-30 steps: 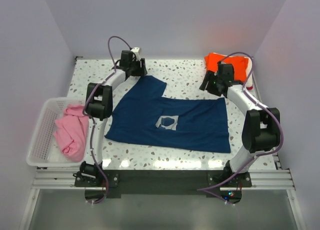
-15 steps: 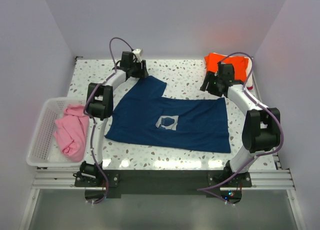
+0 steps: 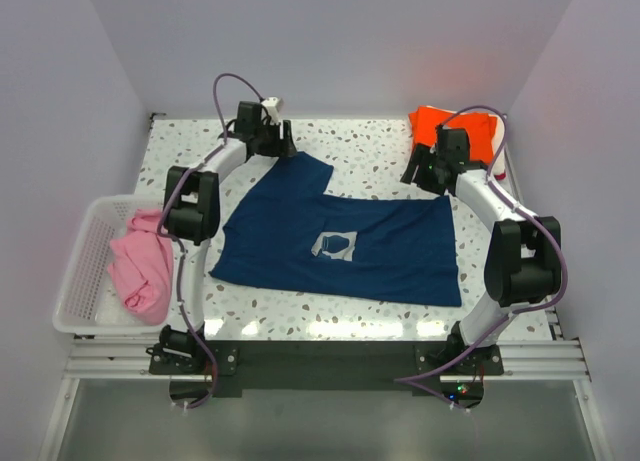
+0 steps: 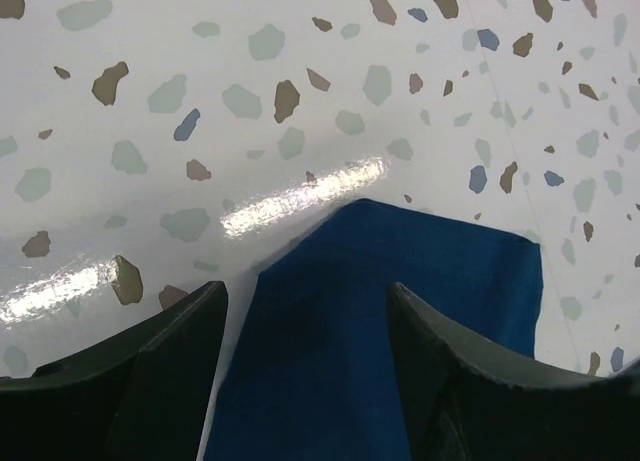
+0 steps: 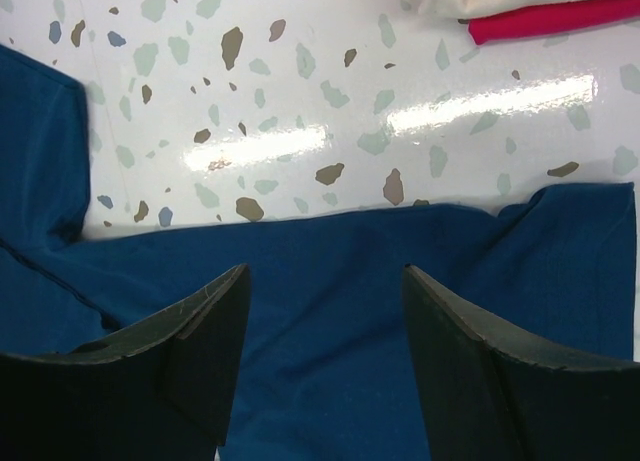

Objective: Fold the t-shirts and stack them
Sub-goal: Fold the tshirt

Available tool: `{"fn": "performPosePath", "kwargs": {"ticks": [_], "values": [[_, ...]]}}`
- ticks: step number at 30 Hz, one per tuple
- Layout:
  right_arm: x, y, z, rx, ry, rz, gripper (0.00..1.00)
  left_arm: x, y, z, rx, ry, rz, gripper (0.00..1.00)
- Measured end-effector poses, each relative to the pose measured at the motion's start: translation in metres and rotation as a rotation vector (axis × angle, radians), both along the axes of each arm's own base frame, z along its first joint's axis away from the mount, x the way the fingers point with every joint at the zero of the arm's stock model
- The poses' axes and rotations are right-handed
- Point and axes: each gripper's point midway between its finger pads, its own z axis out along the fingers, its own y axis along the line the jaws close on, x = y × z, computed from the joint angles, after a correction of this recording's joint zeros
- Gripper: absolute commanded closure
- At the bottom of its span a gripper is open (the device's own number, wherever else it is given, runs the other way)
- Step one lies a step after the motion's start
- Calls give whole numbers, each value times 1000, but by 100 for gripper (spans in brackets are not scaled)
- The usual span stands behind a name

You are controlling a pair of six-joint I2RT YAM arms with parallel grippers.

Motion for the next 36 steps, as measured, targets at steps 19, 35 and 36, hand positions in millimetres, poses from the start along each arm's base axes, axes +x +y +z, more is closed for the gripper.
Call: {"fn": "performPosePath", "kwargs": {"ticks": [19,35,36], "values": [[-3,-2,0,0,1,-4,35,-8,-2,4,-51,53,-21,43],[-3,-2,0,3,2,-3,35,-6,-6,-10,-65,77,-26,51],[-4,-2,0,3,2,-3,35,-6,-6,-10,-64,76,-25,51]]}}
